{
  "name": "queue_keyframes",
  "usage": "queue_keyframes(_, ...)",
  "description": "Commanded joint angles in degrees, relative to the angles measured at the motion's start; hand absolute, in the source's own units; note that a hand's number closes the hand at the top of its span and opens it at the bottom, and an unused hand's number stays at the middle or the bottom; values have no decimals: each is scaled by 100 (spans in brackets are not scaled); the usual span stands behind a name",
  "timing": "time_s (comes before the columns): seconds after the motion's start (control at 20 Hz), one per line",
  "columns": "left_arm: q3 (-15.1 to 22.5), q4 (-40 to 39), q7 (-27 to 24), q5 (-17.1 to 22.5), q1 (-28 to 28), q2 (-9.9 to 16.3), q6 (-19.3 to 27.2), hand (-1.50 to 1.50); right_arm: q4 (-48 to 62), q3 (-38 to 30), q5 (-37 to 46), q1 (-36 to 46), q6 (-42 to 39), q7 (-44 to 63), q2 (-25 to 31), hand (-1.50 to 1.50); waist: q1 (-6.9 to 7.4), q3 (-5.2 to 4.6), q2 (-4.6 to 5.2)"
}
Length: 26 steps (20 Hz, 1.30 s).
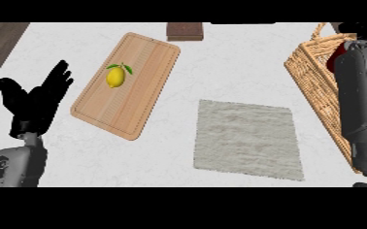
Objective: Pick the can from the placemat and place it in the basket
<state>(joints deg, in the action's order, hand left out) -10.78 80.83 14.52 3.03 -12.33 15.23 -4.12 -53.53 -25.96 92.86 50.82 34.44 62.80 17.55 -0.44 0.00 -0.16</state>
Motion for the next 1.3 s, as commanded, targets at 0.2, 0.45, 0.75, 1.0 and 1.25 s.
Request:
queue_keyframes(0.2, 12, -256, -29, -72, -137, -83, 58, 0, -869, 16, -441, -511, 228, -6, -153, -150, 27, -2, 7)
queue_keyframes(0.45, 7, -267, -131, -48, -186, -104, 37, 0, -1327, -493, -405, -474, 1068, 172, -60, -150, -24, -1, 0)
queue_keyframes(0.75, -70, -38, -216, -12, 214, 8, -69, 0, -2991, -955, -215, -920, 1312, 323, -542, -150, -81, -6, -64)
queue_keyframes(1.0, -166, -122, -272, -23, 268, -2, 27, 0, -5207, -912, -970, -2224, 494, -37, -1296, -150, -286, -6, -111)
queue_keyframes(1.25, -170, 41, -117, -19, 323, 73, -6, 0, -7063, -515, -1747, -3640, -606, -133, -1736, -150, -289, -4, -102)
